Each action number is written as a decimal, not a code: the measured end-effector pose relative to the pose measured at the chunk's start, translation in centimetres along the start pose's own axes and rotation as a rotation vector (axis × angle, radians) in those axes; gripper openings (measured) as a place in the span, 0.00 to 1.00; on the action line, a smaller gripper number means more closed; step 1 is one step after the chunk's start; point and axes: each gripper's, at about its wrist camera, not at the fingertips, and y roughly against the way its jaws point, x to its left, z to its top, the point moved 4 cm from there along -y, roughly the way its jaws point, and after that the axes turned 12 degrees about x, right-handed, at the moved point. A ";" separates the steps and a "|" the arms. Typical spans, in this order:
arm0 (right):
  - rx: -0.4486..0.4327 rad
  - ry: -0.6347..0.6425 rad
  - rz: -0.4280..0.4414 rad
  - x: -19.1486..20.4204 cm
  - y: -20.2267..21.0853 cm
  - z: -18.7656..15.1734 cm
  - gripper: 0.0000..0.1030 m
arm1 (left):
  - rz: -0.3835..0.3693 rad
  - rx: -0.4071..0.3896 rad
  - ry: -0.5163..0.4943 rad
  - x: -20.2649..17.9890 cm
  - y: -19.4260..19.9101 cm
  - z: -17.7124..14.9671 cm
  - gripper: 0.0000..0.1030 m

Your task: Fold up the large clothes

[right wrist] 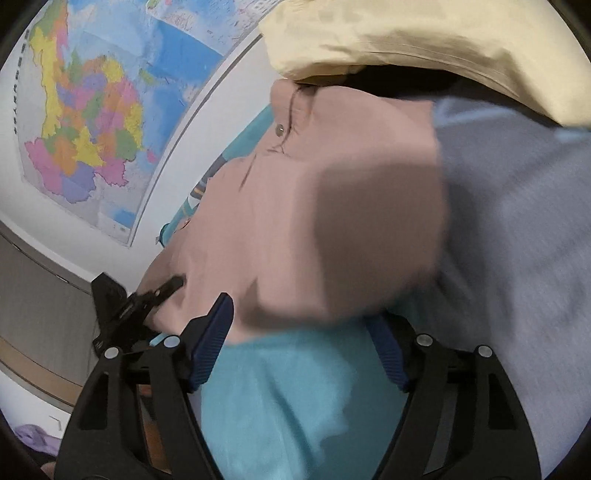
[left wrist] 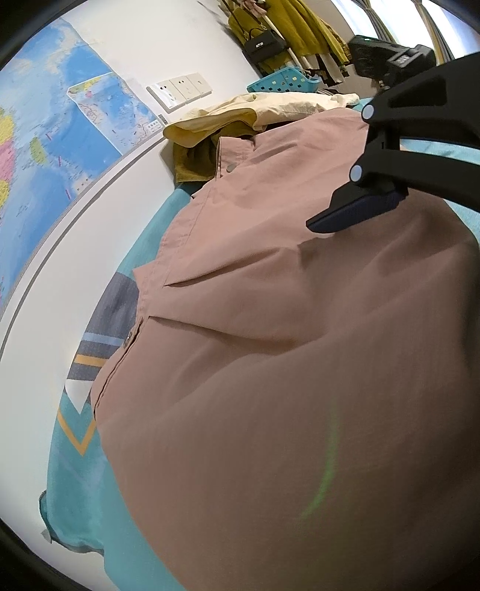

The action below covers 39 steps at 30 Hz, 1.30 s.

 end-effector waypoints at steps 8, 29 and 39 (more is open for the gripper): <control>-0.179 0.005 -0.018 1.8 -2.6 3.6 0.80 | 0.003 0.001 0.024 0.1 0.0 0.2 0.62; -0.087 0.052 0.012 2.2 -5.6 7.6 0.56 | 0.275 -0.037 -0.025 -1.6 -1.7 2.5 0.48; -0.033 0.099 0.080 4.4 -5.4 8.5 0.11 | 0.223 -0.069 -0.086 -2.8 1.2 3.3 0.16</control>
